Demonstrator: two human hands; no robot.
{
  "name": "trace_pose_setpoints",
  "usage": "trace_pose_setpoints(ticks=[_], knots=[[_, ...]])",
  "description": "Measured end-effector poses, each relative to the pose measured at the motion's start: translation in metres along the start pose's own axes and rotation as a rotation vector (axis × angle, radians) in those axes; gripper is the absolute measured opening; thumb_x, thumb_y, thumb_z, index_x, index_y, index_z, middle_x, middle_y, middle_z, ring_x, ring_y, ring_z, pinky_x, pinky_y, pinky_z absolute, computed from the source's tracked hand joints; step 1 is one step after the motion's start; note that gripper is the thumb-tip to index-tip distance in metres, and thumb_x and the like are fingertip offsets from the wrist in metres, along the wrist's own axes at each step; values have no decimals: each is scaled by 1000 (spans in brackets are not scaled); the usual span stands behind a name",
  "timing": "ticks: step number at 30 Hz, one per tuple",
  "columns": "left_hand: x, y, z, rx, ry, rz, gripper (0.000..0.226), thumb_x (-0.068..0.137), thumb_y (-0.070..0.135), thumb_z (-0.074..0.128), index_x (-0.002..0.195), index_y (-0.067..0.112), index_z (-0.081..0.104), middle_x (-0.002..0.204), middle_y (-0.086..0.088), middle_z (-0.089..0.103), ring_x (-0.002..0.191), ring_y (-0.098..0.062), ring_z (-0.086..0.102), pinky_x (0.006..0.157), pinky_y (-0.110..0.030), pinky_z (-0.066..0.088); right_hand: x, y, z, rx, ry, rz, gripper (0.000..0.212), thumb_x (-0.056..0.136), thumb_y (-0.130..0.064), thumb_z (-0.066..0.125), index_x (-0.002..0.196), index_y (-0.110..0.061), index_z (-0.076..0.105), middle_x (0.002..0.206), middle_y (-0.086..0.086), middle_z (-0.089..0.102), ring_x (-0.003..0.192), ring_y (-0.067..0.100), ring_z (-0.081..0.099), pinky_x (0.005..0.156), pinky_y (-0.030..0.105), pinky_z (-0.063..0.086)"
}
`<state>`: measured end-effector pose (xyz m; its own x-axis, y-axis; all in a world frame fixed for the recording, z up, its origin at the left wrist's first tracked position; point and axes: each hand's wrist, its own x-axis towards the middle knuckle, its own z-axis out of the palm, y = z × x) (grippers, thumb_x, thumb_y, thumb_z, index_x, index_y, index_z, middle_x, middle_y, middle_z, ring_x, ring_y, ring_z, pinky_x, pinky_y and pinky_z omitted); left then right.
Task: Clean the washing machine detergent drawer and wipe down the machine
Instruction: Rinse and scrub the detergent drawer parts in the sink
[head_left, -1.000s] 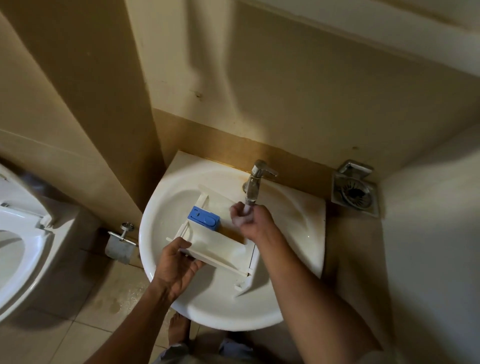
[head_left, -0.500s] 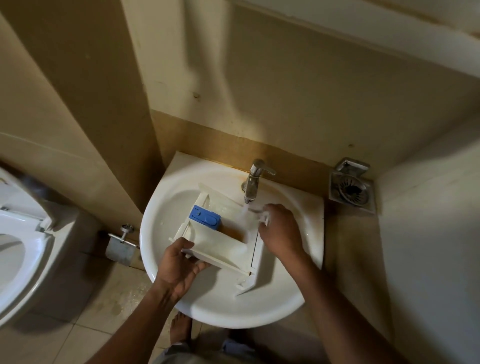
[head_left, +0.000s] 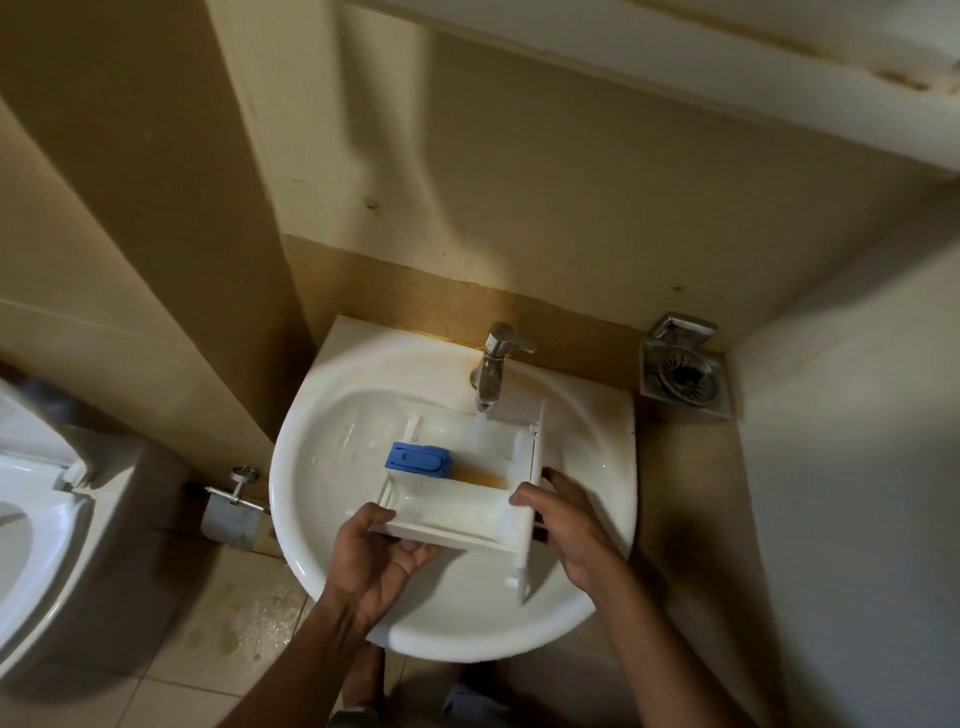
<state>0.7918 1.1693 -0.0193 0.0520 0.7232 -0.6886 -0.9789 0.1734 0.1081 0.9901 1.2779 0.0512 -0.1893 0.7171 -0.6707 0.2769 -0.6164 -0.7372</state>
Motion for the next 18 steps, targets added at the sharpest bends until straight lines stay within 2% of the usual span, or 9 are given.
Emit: trace_pose_setpoints(ticks=[3, 5, 7, 9, 11, 14, 18], knots=[[6, -4, -4, 63, 48, -77, 50, 79, 7, 56, 128, -3, 51, 123, -27, 59, 109, -47, 63, 83, -63, 57, -12, -12, 2, -91, 188, -77, 47, 58, -30, 74, 103, -20, 67, 91, 1, 77, 84, 23, 74, 76, 41, 60], [11, -6, -4, 157, 113, -93, 48, 74, 7, 61, 120, -6, 54, 115, -28, 61, 99, -43, 65, 82, -59, 60, -23, -23, 2, -200, 287, -145, 49, 57, -36, 74, 103, -22, 65, 92, -3, 76, 83, 17, 72, 77, 38, 60], [15, -7, -1, 341, 161, -116, 47, 72, 16, 66, 115, -4, 62, 101, -21, 66, 82, -32, 64, 76, -43, 60, -35, -37, 6, -367, 339, -203, 61, 55, -46, 72, 112, -26, 60, 100, -4, 72, 83, 11, 68, 74, 31, 56], [20, -9, 6, 533, 168, -106, 37, 86, 24, 62, 115, 3, 68, 101, -15, 74, 82, -27, 64, 73, -36, 52, -44, -50, 12, -512, 377, -246, 87, 51, -56, 71, 130, -26, 53, 110, -2, 67, 93, 15, 64, 82, 32, 55], [29, -11, 18, 632, 158, -67, 33, 99, 27, 51, 118, 9, 70, 113, -14, 74, 96, -29, 65, 85, -39, 50, -51, -60, 20, -615, 412, -286, 103, 54, -56, 76, 146, -20, 44, 123, 3, 63, 108, 22, 61, 92, 34, 53], [38, -15, 42, 664, 146, -43, 32, 105, 27, 45, 119, 9, 67, 116, -15, 72, 105, -32, 64, 103, -46, 47, -59, -66, 30, -745, 472, -339, 105, 67, -49, 82, 154, -15, 34, 131, 8, 58, 118, 26, 55, 99, 38, 50], [42, -17, 64, 695, 144, -32, 30, 108, 21, 41, 111, 4, 66, 103, -17, 72, 90, -30, 67, 92, -45, 53, -68, -69, 35, -810, 529, -350, 105, 70, -47, 81, 156, -13, 30, 133, 11, 57, 123, 27, 52, 103, 41, 47]])
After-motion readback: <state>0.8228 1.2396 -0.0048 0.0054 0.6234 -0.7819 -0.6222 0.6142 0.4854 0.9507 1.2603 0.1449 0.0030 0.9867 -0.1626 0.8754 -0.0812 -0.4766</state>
